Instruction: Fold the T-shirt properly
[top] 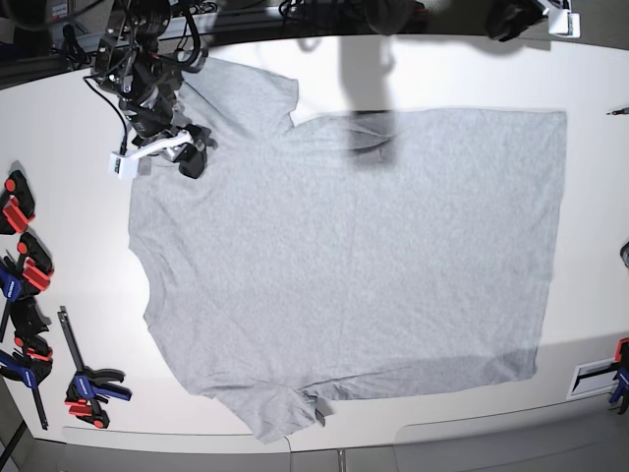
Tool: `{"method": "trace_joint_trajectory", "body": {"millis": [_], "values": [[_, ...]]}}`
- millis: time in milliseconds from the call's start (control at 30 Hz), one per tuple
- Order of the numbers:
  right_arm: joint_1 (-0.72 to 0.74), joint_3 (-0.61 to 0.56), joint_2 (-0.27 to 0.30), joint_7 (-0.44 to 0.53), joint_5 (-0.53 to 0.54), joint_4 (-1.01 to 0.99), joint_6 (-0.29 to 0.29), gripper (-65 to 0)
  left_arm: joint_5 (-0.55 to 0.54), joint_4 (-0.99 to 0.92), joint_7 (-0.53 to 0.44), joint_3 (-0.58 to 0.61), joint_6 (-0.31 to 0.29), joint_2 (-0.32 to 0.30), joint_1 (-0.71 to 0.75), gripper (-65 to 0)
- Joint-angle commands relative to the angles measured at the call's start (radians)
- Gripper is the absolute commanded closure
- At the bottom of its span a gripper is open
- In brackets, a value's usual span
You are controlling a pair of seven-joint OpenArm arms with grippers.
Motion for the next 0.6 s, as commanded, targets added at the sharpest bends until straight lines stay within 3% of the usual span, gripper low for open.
{"method": "trace_joint_trajectory", "body": {"millis": [0,133,567], "values": [[-0.017,0.000,-0.006,-0.074,-0.057,-0.011,-0.035,-26.9,-0.013,0.013,-0.021,-0.007,-0.012,-0.006,0.009,-15.8],[-0.017,0.045,-0.017,-0.052,-0.057,-0.011,-0.072,-26.9,-0.013,0.013,-0.020,-0.007,-0.011,-0.007,0.000,-15.7],[-0.017,0.167,-0.025,-0.042,-0.049,-0.011,-0.071,-26.9,-0.013,0.013,-0.020,-0.007,-0.011,-0.021,-0.015,-15.8]]}}
